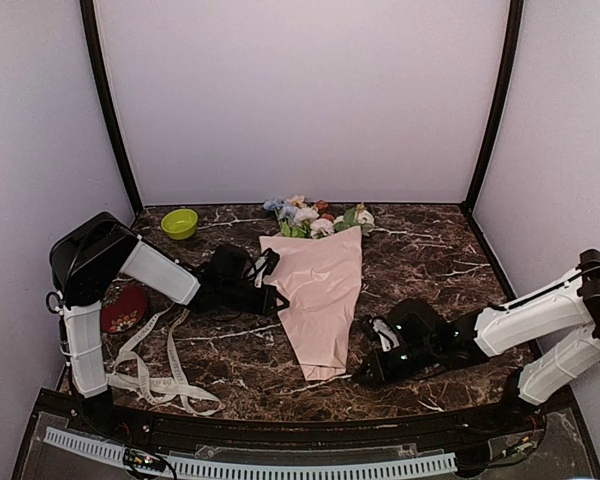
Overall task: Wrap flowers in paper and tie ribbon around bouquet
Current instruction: Press the fold line on the 2/3-folded wrapping paper.
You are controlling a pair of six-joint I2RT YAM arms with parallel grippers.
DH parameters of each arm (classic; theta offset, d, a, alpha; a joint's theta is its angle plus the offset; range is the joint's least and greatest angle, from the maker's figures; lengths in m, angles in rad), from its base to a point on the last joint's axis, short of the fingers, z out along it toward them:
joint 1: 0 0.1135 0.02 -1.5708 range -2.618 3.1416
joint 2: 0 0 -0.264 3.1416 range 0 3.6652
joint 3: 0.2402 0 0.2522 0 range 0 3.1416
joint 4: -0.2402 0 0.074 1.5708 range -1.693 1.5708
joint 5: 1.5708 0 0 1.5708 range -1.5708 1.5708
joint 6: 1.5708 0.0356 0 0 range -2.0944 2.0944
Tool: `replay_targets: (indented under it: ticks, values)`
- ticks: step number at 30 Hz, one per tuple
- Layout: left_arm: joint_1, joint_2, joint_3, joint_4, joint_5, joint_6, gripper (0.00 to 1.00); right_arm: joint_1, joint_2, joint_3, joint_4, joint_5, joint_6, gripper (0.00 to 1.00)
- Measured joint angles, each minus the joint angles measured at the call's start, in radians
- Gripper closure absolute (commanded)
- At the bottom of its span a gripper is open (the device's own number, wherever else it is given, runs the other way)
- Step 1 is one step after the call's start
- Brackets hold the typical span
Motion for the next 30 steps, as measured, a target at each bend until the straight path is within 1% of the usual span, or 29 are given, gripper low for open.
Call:
replay_targets:
  ticks: [3, 7, 11, 14, 15, 16, 17, 19, 22, 24, 27, 30]
  values:
    - [0.000, 0.000, 0.002, -0.004, 0.000, 0.006, 1.00, -0.005, -0.043, 0.045, -0.079, 0.007, -0.051, 0.84]
    - [0.000, 0.000, 0.002, -0.003, 0.000, 0.006, 1.00, -0.026, -0.053, 0.196, -0.151, 0.043, -0.121, 0.82]
    - [0.000, 0.000, 0.002, -0.003, -0.001, 0.006, 1.00, -0.040, 0.045, 0.381, -0.157, 0.064, -0.203, 0.88]
    - [0.000, 0.000, 0.002, -0.003, -0.001, 0.006, 1.00, -0.053, 0.163, 0.451, -0.139, 0.068, -0.236, 0.91]
    - [0.000, 0.000, 0.002, -0.003, 0.000, 0.006, 1.00, -0.058, 0.193, 0.450, -0.138, 0.069, -0.244, 0.92]
    - [0.000, 0.000, 0.002, -0.003, -0.001, 0.006, 1.00, -0.067, 0.264, 0.390, -0.160, 0.081, -0.249, 0.93]
    - [0.000, 0.000, 0.002, -0.003, -0.001, 0.006, 1.00, -0.067, 0.264, 0.390, -0.160, 0.081, -0.249, 0.93]
    - [0.000, 0.000, 0.002, -0.003, 0.002, 0.006, 1.00, -0.071, 0.258, 0.325, -0.128, 0.087, -0.242, 0.93]
    - [-0.003, 0.000, 0.002, -0.002, 0.006, 0.007, 1.00, -0.072, 0.182, 0.235, -0.086, 0.098, -0.221, 0.93]
    - [-0.003, 0.000, 0.002, -0.003, 0.007, 0.010, 1.00, -0.073, 0.125, 0.185, -0.103, 0.102, -0.212, 0.92]
    - [-0.001, 0.002, 0.005, -0.002, 0.006, 0.013, 1.00, -0.073, 0.037, 0.130, -0.216, 0.102, -0.213, 0.90]
    - [-0.001, 0.003, 0.006, -0.002, 0.007, 0.016, 1.00, -0.074, -0.031, 0.139, -0.336, 0.108, -0.241, 0.89]
